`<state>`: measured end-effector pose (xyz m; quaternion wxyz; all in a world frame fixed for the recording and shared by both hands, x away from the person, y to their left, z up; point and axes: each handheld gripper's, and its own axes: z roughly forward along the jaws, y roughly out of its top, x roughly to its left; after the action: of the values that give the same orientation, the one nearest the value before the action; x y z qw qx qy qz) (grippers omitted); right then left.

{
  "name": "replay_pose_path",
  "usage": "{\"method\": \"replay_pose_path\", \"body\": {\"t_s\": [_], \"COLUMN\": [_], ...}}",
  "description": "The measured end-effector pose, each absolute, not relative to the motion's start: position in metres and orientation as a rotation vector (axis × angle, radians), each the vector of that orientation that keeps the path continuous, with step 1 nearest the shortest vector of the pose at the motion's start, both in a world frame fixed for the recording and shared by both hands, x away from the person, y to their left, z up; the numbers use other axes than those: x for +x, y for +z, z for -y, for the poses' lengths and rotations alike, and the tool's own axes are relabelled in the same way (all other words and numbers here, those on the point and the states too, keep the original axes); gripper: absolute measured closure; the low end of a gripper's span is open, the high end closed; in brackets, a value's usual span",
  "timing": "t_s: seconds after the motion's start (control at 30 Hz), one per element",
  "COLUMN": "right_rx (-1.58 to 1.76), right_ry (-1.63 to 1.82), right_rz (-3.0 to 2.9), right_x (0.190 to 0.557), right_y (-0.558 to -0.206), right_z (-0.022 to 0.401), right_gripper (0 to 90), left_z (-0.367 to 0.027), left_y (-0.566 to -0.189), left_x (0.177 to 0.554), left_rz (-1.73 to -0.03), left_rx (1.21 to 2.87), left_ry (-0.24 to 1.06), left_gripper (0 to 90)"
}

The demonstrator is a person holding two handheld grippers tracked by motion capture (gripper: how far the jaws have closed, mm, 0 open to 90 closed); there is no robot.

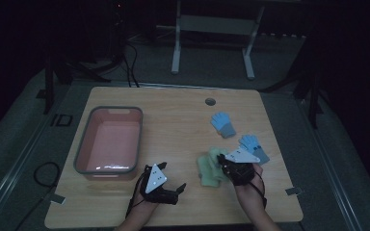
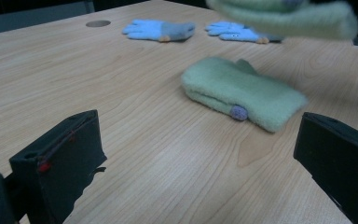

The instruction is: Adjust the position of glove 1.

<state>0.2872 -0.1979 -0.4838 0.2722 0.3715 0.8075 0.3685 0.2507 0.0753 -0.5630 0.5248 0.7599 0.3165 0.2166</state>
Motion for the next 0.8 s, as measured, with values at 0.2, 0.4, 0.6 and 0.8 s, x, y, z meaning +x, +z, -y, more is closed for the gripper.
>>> {"method": "replay_pose_path", "body": {"t_s": [0.2, 0.4, 0.6, 0.8], "right_rx": [0.973, 0.967, 0.982, 0.991], "right_ry": [0.945, 0.916, 0.895, 0.935], "right_rz": [-2.213, -2.259, -2.287, -2.3], "right_x": [0.289, 0.293, 0.293, 0.294], "right_y": [-0.501, -0.515, -0.53, -0.528], "right_z": [0.18, 0.169, 0.168, 0.171], "right_gripper": [86.3, 86.0, 84.7, 75.5], "left_z": [-0.075, -0.075, -0.075, -0.074], "left_y": [-0.563, -0.563, -0.563, -0.563], "left_x": [0.251, 0.251, 0.251, 0.251], "left_rz": [-0.756, -0.756, -0.755, -0.754], "left_rx": [1.823, 1.825, 1.827, 1.831], "left_ry": [0.522, 0.52, 0.52, 0.516], "left_gripper": [1.5, 1.6, 1.5, 1.5]}}
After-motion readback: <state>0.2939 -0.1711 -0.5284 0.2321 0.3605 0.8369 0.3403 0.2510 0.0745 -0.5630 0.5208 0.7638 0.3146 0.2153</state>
